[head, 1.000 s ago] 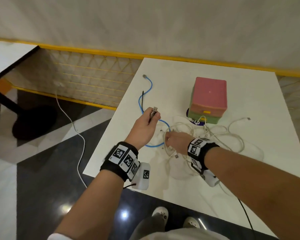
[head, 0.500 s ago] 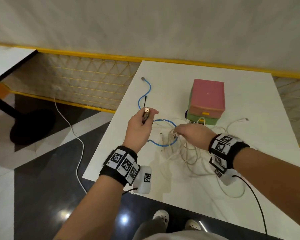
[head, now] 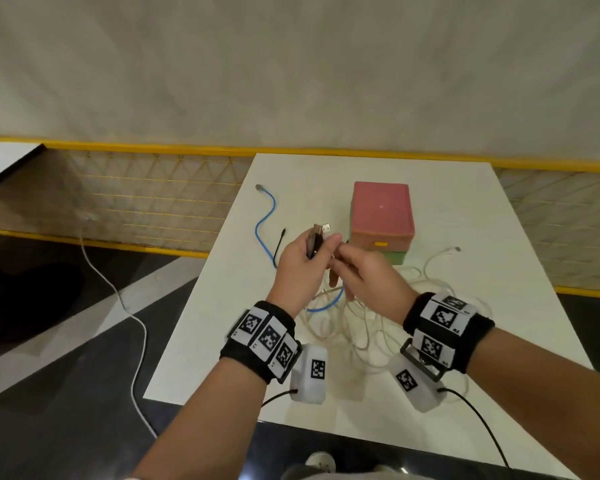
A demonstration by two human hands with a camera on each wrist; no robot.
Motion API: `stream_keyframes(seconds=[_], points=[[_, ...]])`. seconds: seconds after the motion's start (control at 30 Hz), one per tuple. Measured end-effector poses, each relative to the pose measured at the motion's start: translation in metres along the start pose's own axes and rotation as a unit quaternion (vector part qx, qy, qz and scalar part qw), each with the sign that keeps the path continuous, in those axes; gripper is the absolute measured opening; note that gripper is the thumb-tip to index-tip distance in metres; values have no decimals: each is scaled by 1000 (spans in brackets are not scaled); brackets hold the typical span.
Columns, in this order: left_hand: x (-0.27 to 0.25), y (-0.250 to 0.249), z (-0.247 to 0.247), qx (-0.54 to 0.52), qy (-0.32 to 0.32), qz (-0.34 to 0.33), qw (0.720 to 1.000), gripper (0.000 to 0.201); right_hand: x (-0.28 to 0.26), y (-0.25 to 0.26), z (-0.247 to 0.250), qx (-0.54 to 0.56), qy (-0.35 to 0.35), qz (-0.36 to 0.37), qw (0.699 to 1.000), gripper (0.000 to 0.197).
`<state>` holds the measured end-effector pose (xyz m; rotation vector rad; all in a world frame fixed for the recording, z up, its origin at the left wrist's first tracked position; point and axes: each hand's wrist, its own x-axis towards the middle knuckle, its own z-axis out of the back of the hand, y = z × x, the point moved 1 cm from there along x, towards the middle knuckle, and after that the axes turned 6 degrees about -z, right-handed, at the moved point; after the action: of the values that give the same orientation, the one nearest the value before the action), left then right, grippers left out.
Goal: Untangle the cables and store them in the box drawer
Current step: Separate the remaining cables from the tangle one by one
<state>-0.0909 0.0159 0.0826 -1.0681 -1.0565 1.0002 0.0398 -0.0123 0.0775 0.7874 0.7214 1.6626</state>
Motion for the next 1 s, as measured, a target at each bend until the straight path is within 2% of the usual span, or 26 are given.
stream_keyframes(seconds=[0.07, 0.23, 0.33, 0.4, 0.47, 0.53, 0.6, 0.63, 0.7, 0.73, 0.77, 0.8, 0.87, 0.9, 0.97, 1.0], points=[[3, -4, -1, 5, -15, -15, 1000, 19, -1, -1, -1, 21, 19, -26, 999, 13], [15, -20, 7, -55, -45, -36, 997, 34, -13, -22, -6, 12, 107, -87, 990, 26], [23, -39, 19, -86, -80, -57, 991, 43, -20, -40, -6, 34, 117, -118, 985, 27], [26, -51, 28, -172, -89, -64, 979, 48, -21, -48, -3, 47, 116, -140, 982, 27], [27, -60, 34, -248, -64, -45, 966, 43, -20, -48, 2, 47, 114, -148, 981, 28], [23, -63, 34, -182, -18, -60, 981, 34, -17, -43, 8, 42, 104, -143, 983, 28], [16, -62, 28, -15, 59, -96, 994, 9, -12, -33, 16, 46, 81, -131, 987, 28], [14, -57, 23, 78, 114, -101, 985, 8, -9, -28, 20, 53, 65, -122, 989, 27], [10, -45, 14, 253, 222, -62, 940, 22, -5, -17, 27, 72, 38, -102, 992, 24], [9, -41, 12, 307, 240, -44, 920, 28, -4, -12, 31, 80, 28, -94, 992, 23], [9, -37, 12, 324, 231, -39, 917, 33, -3, -8, 33, 85, 22, -89, 992, 24], [10, -38, 14, 303, 202, -34, 931, 35, -3, -6, 35, 88, 23, -85, 992, 26], [15, -46, 18, 206, 106, -41, 972, 33, -4, -9, 34, 82, 49, -89, 991, 28], [19, -52, 23, 164, 42, -58, 984, 31, -6, -15, 31, 67, 72, -101, 990, 28], [29, -61, 37, 131, -77, -84, 985, 32, -11, -29, 26, 33, 107, -137, 984, 33], [34, -64, 44, 149, -99, -87, 980, 33, -15, -35, 26, 26, 111, -151, 982, 35]])
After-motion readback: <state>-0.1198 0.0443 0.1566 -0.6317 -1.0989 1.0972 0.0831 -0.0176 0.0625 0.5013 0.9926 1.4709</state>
